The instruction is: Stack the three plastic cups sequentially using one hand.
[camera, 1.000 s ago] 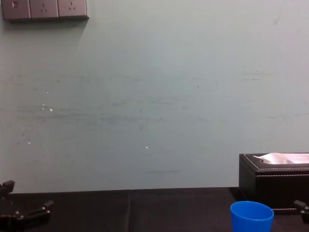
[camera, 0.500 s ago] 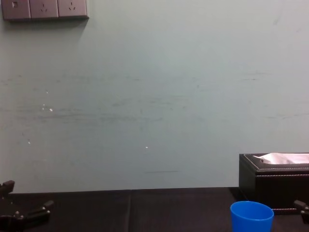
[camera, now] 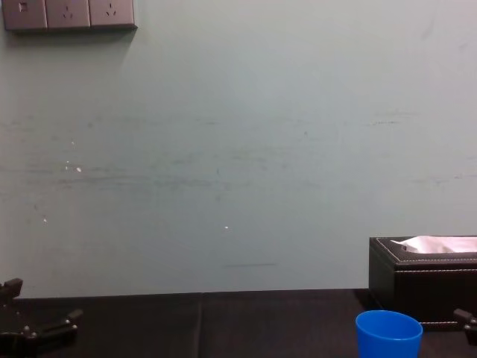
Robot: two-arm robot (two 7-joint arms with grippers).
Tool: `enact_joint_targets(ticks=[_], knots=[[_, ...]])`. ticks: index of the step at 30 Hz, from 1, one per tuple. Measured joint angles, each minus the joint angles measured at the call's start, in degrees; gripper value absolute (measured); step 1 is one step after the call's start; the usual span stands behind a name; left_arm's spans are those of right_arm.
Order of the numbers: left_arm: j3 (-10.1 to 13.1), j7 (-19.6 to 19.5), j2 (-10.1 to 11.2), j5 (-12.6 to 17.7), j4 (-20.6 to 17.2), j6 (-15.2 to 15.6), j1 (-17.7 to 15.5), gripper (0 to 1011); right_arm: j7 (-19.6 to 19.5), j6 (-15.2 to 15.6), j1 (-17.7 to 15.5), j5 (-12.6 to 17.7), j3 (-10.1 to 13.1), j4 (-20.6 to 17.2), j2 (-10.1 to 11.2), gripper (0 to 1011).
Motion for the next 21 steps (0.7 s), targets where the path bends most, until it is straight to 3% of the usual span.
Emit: enact_joint_targets(ticks=[21], knots=[[0.0,0.0,0.0,0.0,0.0,0.0,0.0,1000,0.0,0.0,0.0,0.0,0.0,0.0,0.0,1002]])
